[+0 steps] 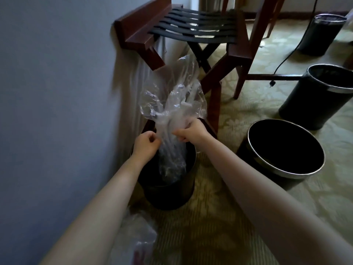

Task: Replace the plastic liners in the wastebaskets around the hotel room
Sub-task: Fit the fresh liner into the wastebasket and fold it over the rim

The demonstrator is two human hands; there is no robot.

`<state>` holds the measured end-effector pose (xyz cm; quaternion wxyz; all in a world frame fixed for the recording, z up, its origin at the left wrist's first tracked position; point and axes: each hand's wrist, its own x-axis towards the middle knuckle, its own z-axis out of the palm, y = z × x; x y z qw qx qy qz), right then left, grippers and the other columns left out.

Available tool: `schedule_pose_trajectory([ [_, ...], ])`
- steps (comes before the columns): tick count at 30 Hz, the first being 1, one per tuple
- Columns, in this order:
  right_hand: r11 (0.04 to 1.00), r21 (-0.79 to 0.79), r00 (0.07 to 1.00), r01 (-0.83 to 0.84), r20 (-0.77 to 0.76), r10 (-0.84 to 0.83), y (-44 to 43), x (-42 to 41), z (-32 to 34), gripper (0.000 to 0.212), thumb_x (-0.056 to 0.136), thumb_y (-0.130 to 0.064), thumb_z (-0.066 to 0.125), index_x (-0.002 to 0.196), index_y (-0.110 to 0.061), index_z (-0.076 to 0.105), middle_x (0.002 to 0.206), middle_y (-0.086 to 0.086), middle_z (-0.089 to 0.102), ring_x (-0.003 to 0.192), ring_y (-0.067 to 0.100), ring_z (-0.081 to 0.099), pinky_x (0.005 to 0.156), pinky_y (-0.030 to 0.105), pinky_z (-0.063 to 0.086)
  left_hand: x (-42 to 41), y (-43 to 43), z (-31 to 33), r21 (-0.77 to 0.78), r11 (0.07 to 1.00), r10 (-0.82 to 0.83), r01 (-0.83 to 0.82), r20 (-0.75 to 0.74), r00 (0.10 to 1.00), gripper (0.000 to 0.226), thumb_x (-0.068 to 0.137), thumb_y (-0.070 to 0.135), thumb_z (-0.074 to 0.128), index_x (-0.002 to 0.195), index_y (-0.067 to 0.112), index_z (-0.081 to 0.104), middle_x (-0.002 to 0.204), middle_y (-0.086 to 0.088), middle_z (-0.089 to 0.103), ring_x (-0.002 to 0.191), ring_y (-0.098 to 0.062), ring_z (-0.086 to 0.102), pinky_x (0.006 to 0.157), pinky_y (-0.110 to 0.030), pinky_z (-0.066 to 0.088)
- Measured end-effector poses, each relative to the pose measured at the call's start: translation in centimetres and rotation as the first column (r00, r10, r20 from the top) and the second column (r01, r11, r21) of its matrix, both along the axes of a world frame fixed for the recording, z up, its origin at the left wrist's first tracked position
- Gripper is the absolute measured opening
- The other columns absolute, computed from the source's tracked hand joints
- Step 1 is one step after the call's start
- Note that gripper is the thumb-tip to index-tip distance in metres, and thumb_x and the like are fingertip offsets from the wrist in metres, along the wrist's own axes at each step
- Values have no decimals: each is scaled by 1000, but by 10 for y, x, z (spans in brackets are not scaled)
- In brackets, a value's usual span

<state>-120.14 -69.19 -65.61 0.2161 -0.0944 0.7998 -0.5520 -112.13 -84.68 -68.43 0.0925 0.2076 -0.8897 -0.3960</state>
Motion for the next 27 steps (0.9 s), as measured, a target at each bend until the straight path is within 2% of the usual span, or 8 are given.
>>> schedule_pose_trajectory([
  [6, 996, 71, 998, -62, -9, 63, 20, 1, -30, 19, 83, -20, 76, 96, -8, 68, 82, 7, 69, 68, 13, 64, 60, 23, 54, 17, -19, -27, -49, 993, 113, -110, 53, 992, 31, 90, 13, 55, 59, 16, 49, 62, 0, 51, 72, -23, 54, 63, -30, 34],
  [8, 999, 37, 1000, -10, -20, 11, 27, -4, -33, 17, 87, -22, 72, 97, -9, 68, 79, 2, 66, 63, 9, 59, 58, 21, 49, 21, -30, -31, -54, 981, 192, -189, 61, 980, 28, 90, 14, 53, 62, 14, 50, 64, -1, 52, 76, -24, 56, 62, -29, 34],
  [11, 999, 49, 1000, -23, 6, 23, 28, -8, -32, 18, 89, -22, 69, 102, -10, 69, 76, -3, 62, 65, 8, 56, 60, 21, 46, 22, -23, -28, -99, 990, 110, -98, 126, 986, 12, 86, 16, 60, 78, 15, 52, 75, 2, 54, 81, -19, 54, 63, -29, 35],
  [16, 975, 76, 978, -209, -7, 210, 10, 1, -25, 17, 87, -21, 72, 100, -10, 70, 95, 4, 69, 85, 13, 65, 70, 22, 52, 8, -6, -21, 340, 937, 119, -82, -91, 989, 58, 70, 37, 80, 118, 20, 53, 114, 2, 62, 102, -12, 59, 92, -30, 47],
  [20, 959, 219, 971, -179, -117, 208, 15, -3, -30, 10, 87, -25, 70, 88, -15, 70, 94, 4, 70, 89, 19, 65, 81, 33, 56, 1, -2, -20, 282, 939, 245, -197, -148, 958, 13, 89, 25, 64, 82, 15, 69, 86, -6, 71, 80, -9, 65, 81, -28, 48],
  [22, 914, 391, 940, -104, -260, 219, 29, -5, -36, 15, 93, -27, 62, 77, -25, 62, 83, -2, 64, 83, 19, 62, 72, 35, 54, 1, -12, -27, 190, 940, 308, -285, -107, 945, 26, 92, 25, 57, 72, 13, 70, 85, -10, 72, 86, -22, 66, 83, -32, 50],
  [24, 859, 512, 854, 5, -448, 263, 41, -5, -44, 22, 94, -24, 55, 72, -27, 55, 76, -5, 57, 86, 24, 58, 70, 40, 52, 4, -23, -31, 223, 919, 347, -326, -62, 936, 25, 91, 25, 58, 83, 6, 71, 90, -11, 70, 89, -27, 65, 80, -31, 50],
  [27, 932, 355, 882, -67, -416, 221, 40, -5, -45, 9, 85, -26, 65, 93, -23, 63, 90, -5, 61, 92, 20, 58, 76, 38, 54, 9, -24, -26, 302, 927, 252, -224, -59, 966, 16, 92, 18, 60, 80, 12, 69, 80, -6, 66, 78, -21, 60, 72, -26, 43],
])
